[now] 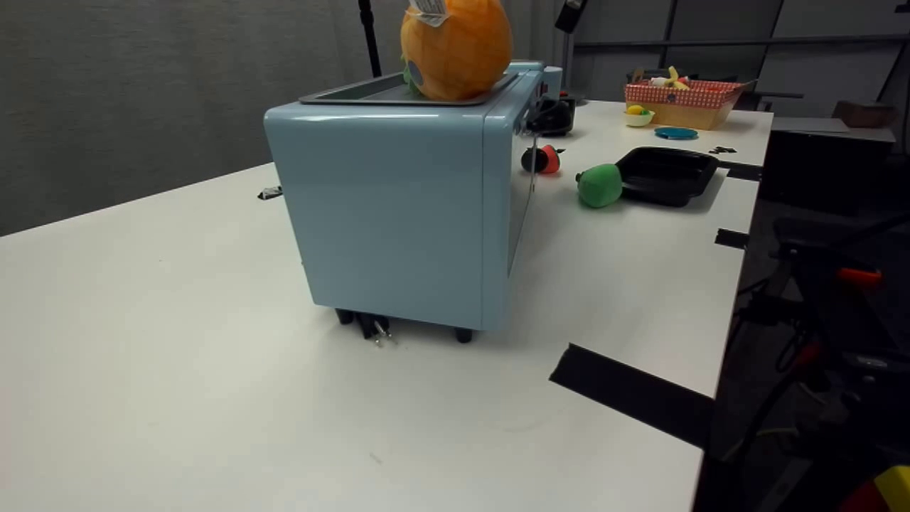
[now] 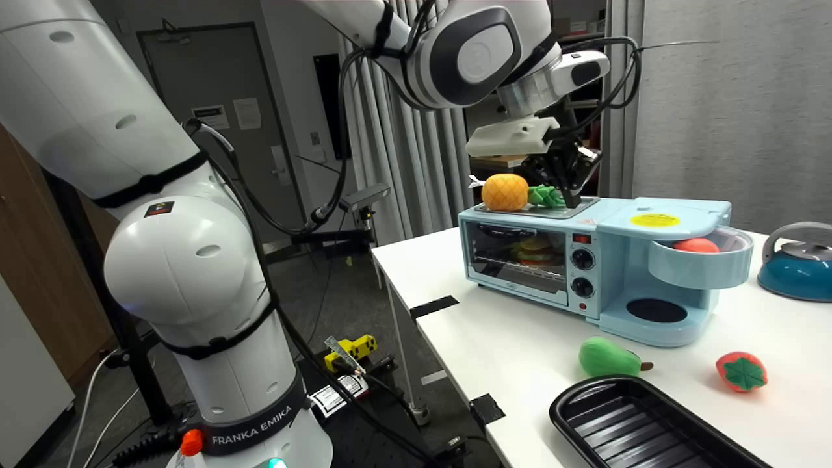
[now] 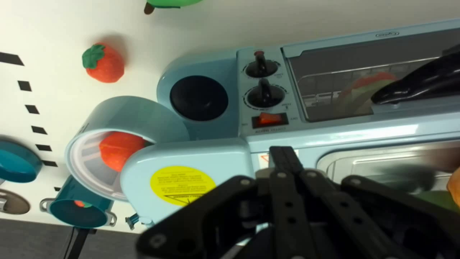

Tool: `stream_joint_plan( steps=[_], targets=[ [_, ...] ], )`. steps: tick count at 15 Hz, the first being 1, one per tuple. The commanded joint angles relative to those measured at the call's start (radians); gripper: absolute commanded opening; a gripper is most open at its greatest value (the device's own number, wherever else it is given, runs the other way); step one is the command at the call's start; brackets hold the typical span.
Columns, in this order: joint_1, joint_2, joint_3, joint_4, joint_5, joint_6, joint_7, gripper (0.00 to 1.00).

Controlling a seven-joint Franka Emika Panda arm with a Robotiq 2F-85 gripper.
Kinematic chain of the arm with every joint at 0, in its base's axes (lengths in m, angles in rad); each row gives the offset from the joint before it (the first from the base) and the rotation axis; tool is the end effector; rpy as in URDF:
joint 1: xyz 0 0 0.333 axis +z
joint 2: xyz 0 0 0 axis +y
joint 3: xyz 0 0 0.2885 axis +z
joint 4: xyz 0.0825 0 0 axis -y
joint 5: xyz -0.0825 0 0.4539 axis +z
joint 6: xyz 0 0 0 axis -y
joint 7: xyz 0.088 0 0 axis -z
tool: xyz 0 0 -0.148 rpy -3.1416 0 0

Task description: Flick the switch on the machine

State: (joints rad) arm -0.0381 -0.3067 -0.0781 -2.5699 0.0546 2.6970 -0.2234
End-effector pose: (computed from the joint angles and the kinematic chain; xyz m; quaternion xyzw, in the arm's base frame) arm 0.5322 -0.0605 0.3089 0.9759 0.0300 0.2161 0.0080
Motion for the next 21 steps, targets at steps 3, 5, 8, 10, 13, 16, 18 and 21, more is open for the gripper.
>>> stream_joint_plan(
  steps=[3, 5, 8, 10, 13, 16, 18, 21],
  targets=[
    [0.02, -0.027, -0.016, -0.056, 0.013, 0.14, 0.027, 0.0],
    [0.021, -0.023, -0.015, -0.056, 0.01, 0.164, 0.034, 0.0],
    [0.024, -0.02, -0.016, -0.052, 0.012, 0.181, 0.043, 0.27],
    [0.033, -0.018, -0.02, -0.051, 0.02, 0.191, 0.041, 0.41],
    [0.043, -0.015, -0.023, -0.048, 0.028, 0.191, 0.036, 0.63],
    [0.053, -0.016, -0.026, -0.048, 0.032, 0.189, 0.031, 0.85],
    [0.06, -0.017, -0.028, -0.048, 0.034, 0.189, 0.029, 0.99],
    [0.064, -0.021, -0.03, -0.051, 0.03, 0.187, 0.027, 1.0]
  ],
)
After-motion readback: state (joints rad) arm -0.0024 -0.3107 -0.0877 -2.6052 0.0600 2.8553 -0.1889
